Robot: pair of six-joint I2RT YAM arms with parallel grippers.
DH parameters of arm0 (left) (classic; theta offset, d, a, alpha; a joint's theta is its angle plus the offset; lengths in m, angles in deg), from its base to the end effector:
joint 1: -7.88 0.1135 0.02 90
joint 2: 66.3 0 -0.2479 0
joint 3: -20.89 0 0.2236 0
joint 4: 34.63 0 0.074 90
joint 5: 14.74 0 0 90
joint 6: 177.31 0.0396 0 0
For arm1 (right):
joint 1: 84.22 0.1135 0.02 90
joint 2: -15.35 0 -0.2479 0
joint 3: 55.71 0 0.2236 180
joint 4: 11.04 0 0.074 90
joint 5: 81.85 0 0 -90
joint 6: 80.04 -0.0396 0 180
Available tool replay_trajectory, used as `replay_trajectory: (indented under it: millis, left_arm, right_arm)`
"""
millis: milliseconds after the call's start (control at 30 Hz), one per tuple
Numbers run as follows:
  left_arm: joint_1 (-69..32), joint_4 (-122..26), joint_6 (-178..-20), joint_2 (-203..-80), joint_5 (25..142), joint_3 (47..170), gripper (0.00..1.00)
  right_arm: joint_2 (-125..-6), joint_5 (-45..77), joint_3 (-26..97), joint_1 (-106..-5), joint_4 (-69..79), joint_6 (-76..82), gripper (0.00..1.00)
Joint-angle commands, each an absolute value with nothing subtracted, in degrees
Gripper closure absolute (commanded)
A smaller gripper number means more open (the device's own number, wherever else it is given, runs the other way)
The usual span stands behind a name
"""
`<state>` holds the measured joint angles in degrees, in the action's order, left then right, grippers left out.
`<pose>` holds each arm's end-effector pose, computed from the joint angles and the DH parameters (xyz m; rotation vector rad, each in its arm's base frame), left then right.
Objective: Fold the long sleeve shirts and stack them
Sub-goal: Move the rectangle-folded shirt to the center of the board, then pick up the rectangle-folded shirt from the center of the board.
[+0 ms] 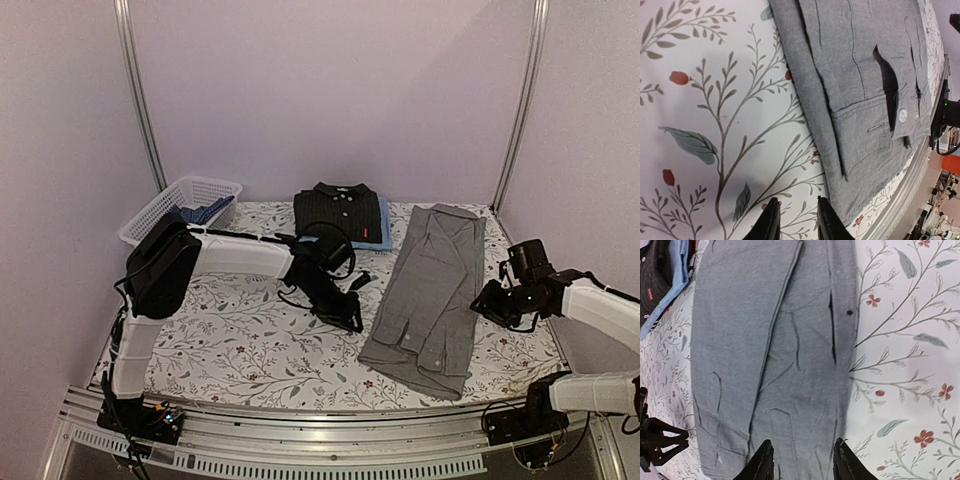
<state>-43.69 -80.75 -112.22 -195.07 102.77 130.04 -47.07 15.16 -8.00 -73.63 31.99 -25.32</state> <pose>0.2534 -0.3488 0.1322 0.8319 2.8372 -0.9605 0.1780 0.0382 0.1806 0.5177 2.5836 0.4455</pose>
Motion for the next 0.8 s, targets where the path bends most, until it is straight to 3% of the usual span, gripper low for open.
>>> replay_trajectory:
  millis: [0, 200, 467, 767]
  left_arm:
    - [-42.73, -79.43, -112.99, -191.63, 101.85, 130.7, 0.75]
    - [-42.19, -79.41, -113.44, -191.93, 102.03, 131.77, 0.72]
    - [-41.1, -79.47, -113.22, -192.43, 102.53, 132.48, 0.71]
    - [-40.81, -79.56, -112.63, -193.47, 106.92, 132.44, 0.67]
  right_arm:
    - [-42.23, 13.81, -8.8, -66.07, 39.87, -32.97, 0.59]
    - [-32.38, 12.61, -12.6, -56.35, 42.95, -44.45, 0.57]
    - [-32.05, 9.56, -17.85, -40.25, 40.37, -60.06, 0.56]
    - [-29.78, 9.04, -22.46, -35.6, 39.86, -67.71, 0.56]
